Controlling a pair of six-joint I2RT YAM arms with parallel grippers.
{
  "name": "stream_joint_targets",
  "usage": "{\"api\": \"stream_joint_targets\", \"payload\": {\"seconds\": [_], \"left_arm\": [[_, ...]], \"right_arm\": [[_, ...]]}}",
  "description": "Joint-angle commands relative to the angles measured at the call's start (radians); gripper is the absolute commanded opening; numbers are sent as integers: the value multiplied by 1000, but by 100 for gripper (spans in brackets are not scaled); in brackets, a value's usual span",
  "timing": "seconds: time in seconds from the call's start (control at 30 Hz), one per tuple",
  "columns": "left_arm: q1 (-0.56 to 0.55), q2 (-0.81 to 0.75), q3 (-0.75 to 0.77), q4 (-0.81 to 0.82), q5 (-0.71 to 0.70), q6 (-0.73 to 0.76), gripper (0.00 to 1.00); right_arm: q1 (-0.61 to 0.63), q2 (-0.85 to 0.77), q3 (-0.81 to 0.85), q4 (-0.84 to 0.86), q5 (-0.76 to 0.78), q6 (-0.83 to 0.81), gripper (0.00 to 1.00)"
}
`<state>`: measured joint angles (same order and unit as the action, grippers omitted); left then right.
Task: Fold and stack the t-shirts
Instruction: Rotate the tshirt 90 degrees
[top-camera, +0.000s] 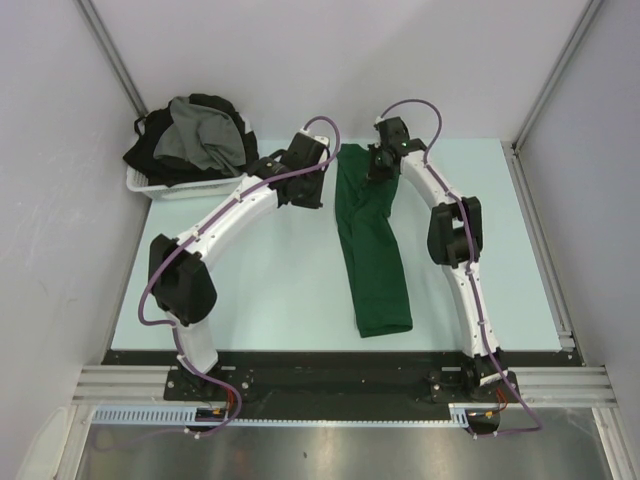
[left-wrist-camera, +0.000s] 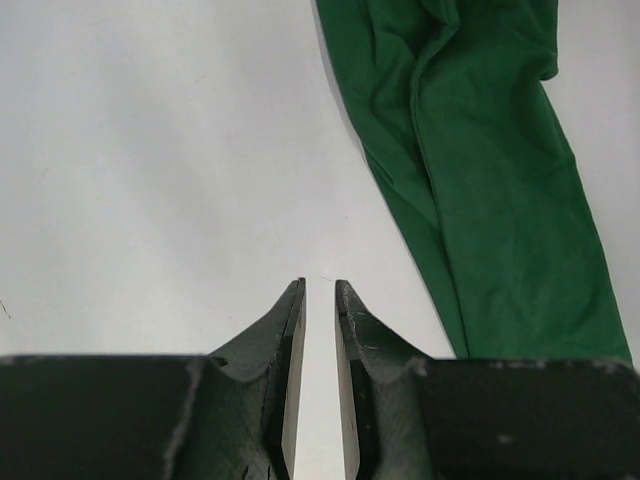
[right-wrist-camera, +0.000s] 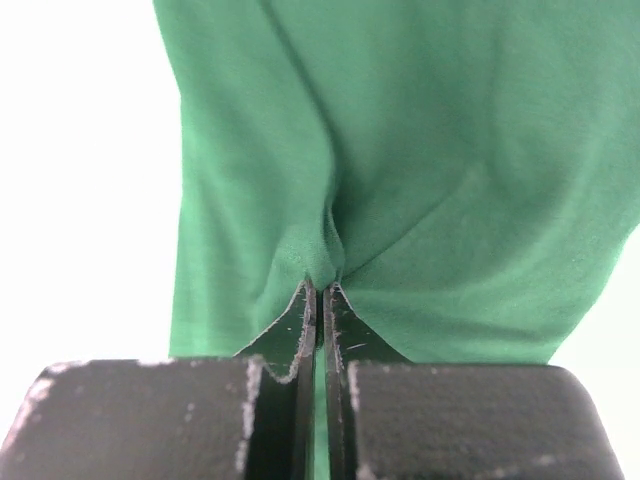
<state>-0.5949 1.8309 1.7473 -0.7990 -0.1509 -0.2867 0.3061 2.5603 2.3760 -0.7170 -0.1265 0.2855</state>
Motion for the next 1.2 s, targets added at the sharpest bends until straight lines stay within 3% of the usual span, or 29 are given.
{"api": "stream_joint_targets", "payload": {"seconds": [0.0,0.43,0.63,0.8,0.87,0.9,1.0,1.17], "left_arm": [[6,-22,-8,4,2,15,23],[6,-19,-9,-8,7,15,22],[4,-18,-8,-8,7,17,23],[6,-13,-3,-5,10,18,23],[4,-10,3,-6,11,18,23],[4,-7,7,-6,11,18,23],[6,2,20,-6,13,18,23],[6,27,37,-2,52,9,23]], "right_arm": [[27,-5,89,56,-71,40,0],[64,38,69,25,-114,75,0],[56,31,32,-16,-1,32,0],[19,47,34,-33,-41,43,1],[19,55,29,-36,-56,41,24],[21,57,31,-42,-59,41,42],[28,63,26,-52,-62,32,57],[25,-4,8,-1,7,-6,66]]}}
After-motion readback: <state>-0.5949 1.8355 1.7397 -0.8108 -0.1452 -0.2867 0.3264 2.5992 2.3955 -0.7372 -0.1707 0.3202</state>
